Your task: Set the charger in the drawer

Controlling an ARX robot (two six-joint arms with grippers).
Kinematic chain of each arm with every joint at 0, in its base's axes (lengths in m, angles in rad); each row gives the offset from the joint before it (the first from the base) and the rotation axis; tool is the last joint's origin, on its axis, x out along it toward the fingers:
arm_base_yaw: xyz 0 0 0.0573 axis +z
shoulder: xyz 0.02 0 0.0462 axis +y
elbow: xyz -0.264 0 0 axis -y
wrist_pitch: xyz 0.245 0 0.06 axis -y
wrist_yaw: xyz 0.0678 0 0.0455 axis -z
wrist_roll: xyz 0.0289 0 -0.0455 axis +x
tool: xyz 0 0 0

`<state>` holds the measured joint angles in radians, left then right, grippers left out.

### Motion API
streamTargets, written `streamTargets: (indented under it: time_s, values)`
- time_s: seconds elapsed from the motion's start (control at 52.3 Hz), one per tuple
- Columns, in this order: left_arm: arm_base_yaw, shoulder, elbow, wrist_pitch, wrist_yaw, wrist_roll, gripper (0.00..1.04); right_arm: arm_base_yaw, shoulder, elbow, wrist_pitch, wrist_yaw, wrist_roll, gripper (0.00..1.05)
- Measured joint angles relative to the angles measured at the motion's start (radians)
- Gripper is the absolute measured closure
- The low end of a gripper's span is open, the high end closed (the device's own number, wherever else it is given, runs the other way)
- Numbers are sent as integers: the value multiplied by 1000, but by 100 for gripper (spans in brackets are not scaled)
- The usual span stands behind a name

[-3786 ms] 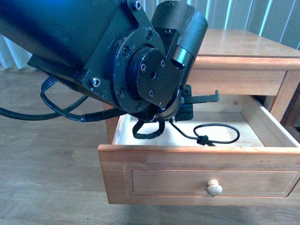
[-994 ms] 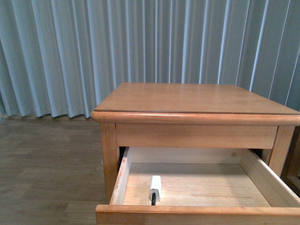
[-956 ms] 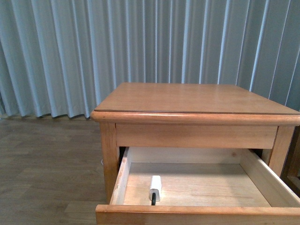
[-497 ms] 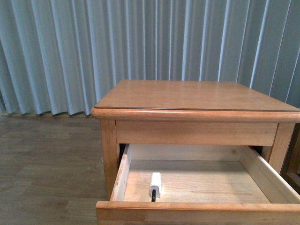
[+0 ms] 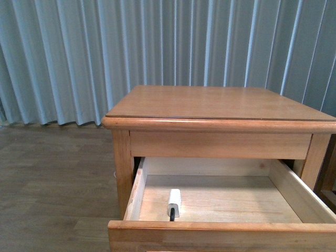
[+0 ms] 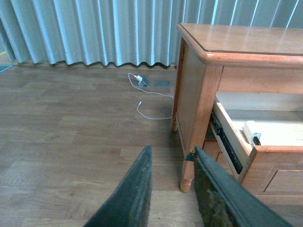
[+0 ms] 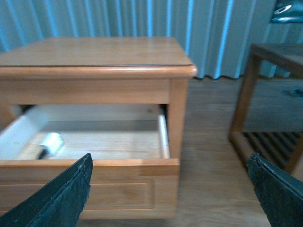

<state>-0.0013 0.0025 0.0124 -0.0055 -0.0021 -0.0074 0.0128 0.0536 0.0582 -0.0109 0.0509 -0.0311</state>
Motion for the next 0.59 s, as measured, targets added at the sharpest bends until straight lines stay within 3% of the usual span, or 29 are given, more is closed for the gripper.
streamTargets:
  time_s: [0.057,0.249,0.363,0.593]
  values:
    - [0,0,0,0,0,0,60,51,32,4,-19,132,-98,8]
    - [0,-1,0,0,0,0,26,122,282,68,-45,153,-110,8]
    - [0,-1,0,0,0,0,7,175,490,106,18,142,-77,8]
    - [0,-1,0,0,0,1,6,264,941,210,188,113,7,8]
